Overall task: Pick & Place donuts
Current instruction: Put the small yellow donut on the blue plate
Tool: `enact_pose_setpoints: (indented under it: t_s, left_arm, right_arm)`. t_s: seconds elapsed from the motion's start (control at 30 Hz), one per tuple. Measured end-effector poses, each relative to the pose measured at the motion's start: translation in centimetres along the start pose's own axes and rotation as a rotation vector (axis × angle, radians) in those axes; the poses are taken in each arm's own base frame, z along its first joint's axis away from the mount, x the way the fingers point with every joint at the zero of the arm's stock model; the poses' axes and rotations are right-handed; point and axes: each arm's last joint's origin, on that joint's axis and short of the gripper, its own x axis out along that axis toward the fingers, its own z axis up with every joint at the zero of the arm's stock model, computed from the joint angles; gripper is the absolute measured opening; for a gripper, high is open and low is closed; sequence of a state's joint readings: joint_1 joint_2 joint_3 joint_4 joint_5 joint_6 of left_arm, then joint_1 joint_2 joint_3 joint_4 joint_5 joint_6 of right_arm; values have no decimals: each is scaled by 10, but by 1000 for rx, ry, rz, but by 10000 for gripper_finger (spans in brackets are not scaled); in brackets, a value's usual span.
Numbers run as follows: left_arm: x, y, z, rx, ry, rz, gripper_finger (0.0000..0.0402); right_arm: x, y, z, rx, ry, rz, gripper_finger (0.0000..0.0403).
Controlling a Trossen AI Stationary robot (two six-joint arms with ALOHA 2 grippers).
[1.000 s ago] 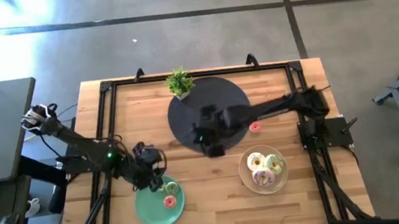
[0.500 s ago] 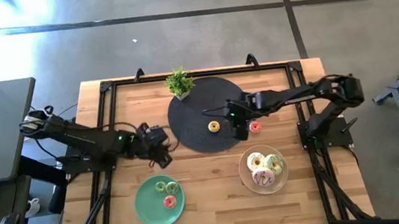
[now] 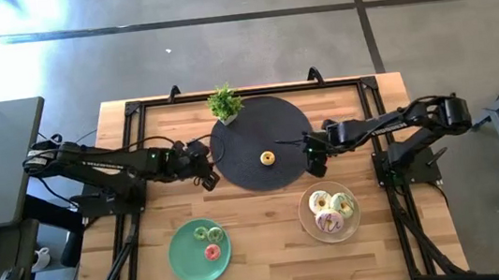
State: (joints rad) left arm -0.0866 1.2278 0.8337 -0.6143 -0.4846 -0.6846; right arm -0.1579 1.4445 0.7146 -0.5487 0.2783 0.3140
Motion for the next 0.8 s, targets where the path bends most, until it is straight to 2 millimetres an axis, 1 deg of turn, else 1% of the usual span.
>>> enact_pose_setpoints:
  t_s: [0.07,0.13,0.27,0.37,0.43,0.6,0.7,0.8]
  left_arm:
    - [1,1,1,-9,19,-15,177]
    - [2,3,2,-17,30,-20,177]
    - [2,3,2,-9,31,-22,177]
    - [2,2,3,2,21,-34,177]
    - [2,0,5,-9,11,-59,177]
    - [4,-6,15,-18,-25,-193,177]
    - [15,-16,21,15,-66,-246,177]
    - [20,-17,22,36,-77,-249,177]
  right_arm:
    - [5,-1,-8,10,30,6,141]
    - [7,-1,-12,25,49,23,141]
    - [5,-1,-10,29,47,12,141]
    - [0,0,-1,19,2,-2,141]
    - [-4,2,8,12,-44,21,141]
    - [-10,7,25,12,-155,104,141]
    - [-13,11,37,-2,-277,178,141]
    - [-15,19,49,-35,-457,325,141]
